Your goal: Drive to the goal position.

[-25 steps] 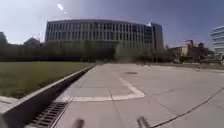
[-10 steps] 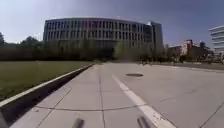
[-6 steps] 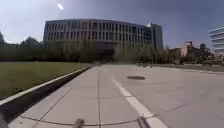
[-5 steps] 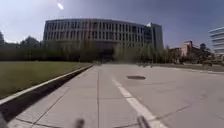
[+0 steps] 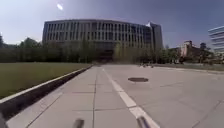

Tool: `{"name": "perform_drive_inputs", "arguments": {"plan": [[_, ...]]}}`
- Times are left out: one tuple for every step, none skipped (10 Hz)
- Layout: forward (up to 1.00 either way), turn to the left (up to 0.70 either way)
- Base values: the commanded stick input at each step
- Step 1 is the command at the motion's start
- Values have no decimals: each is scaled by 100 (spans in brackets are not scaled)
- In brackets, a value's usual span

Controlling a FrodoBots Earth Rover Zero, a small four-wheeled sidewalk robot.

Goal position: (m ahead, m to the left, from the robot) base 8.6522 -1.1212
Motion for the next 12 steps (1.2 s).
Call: {"name": "perform_drive_inputs", "arguments": {"plan": [[70, 0], [70, 0], [70, 0], [70, 0], [70, 0], [70, 0], [70, 0], [70, 0], [70, 0], [70, 0], [70, 0], [70, 0]]}}
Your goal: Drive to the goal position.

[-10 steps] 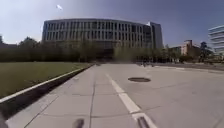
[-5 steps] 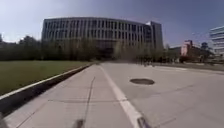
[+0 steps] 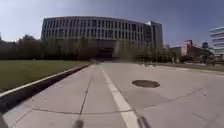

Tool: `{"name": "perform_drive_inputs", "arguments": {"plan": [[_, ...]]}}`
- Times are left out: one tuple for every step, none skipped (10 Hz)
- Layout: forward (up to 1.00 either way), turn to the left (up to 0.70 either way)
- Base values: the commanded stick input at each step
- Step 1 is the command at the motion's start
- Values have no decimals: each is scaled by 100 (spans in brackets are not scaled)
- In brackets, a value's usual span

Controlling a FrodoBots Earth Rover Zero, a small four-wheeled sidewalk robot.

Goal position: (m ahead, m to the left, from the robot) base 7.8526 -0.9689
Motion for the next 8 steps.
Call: {"name": "perform_drive_inputs", "arguments": {"plan": [[70, 0], [70, 0], [70, 0], [70, 0], [70, 0], [70, 0], [70, 0], [70, 0]]}}
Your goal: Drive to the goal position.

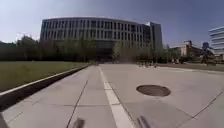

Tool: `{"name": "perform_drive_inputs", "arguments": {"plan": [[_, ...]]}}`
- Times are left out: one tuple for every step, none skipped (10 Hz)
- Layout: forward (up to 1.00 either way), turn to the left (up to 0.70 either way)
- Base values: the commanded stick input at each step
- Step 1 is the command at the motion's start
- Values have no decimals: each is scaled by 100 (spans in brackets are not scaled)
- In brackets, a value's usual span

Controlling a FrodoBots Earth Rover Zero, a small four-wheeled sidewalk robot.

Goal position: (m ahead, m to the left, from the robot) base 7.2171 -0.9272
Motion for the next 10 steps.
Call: {"name": "perform_drive_inputs", "arguments": {"plan": [[70, 0], [70, 0], [70, 0], [70, 0], [70, 0], [70, 0], [70, 0], [70, 0], [70, 0], [70, 0]]}}
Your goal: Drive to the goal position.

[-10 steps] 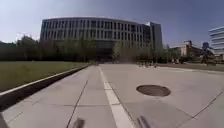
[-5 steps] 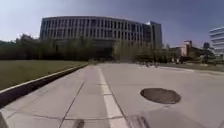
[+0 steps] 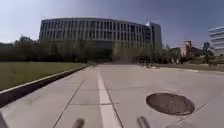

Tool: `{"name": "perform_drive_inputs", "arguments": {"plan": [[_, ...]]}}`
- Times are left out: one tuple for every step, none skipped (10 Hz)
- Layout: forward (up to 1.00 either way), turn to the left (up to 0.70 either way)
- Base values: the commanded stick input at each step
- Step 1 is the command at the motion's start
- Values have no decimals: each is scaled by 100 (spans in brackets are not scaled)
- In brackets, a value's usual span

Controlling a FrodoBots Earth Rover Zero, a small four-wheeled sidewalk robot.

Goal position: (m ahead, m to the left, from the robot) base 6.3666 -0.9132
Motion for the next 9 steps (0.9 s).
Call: {"name": "perform_drive_inputs", "arguments": {"plan": [[70, 0], [70, 0], [70, 0], [70, 0], [70, 0], [70, 0], [70, 0], [70, 0], [70, 0]]}}
